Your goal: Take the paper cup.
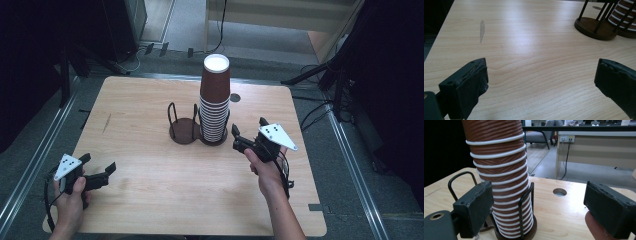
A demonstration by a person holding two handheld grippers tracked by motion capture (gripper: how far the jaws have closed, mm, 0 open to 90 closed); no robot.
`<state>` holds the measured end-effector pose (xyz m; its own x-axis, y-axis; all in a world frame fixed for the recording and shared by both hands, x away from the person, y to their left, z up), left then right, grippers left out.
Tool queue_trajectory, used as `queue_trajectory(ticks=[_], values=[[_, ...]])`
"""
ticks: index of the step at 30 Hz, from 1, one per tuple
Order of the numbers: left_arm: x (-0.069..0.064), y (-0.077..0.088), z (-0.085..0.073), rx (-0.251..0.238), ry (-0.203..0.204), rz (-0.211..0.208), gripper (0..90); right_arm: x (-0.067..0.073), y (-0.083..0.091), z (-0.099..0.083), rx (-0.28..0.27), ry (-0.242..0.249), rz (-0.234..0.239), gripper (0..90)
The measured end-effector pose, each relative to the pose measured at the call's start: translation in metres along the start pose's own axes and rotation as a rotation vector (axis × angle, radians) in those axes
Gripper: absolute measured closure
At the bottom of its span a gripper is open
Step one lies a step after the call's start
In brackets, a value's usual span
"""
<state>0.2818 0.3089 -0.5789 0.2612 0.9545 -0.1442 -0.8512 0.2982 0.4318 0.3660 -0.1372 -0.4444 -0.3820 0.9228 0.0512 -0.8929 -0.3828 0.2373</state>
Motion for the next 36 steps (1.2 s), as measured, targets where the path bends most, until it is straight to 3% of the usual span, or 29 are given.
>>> queue_trajectory(ticks=[9,11,17,22,36], values=[[-0.002,-0.001,0.0,0.005,-0.018,0.005,0.0,0.013,-0.009,0.009,-0.005,0.008,0.029,7.6],[-0.002,-0.001,0.0,0.006,-0.017,0.004,0.0,0.018,-0.012,0.011,-0.006,0.014,0.034,13.0],[-0.002,-0.001,0.0,0.013,-0.02,0.002,0.0,0.024,-0.015,0.016,-0.023,0.018,0.022,10.7],[-0.003,-0.002,-0.001,0.018,-0.031,0.004,0.0,0.031,-0.02,0.022,-0.021,0.012,0.039,5.5],[-0.003,-0.002,-0.001,0.023,-0.036,0.0,0.0,0.04,-0.032,0.033,-0.033,-0.003,0.042,5.2]])
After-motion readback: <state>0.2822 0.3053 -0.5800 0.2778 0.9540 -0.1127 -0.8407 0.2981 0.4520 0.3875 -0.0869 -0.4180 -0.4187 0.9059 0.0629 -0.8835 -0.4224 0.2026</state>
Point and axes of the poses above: each handheld gripper's, and its own axes: y roughly backward along the jaws, z roughly out of its top, x roughly to its left, the point moved 7 cm from there along -y, roughly forward along the jaws, and after that the axes turned 2 degrees about x, right-handed, at the moved point
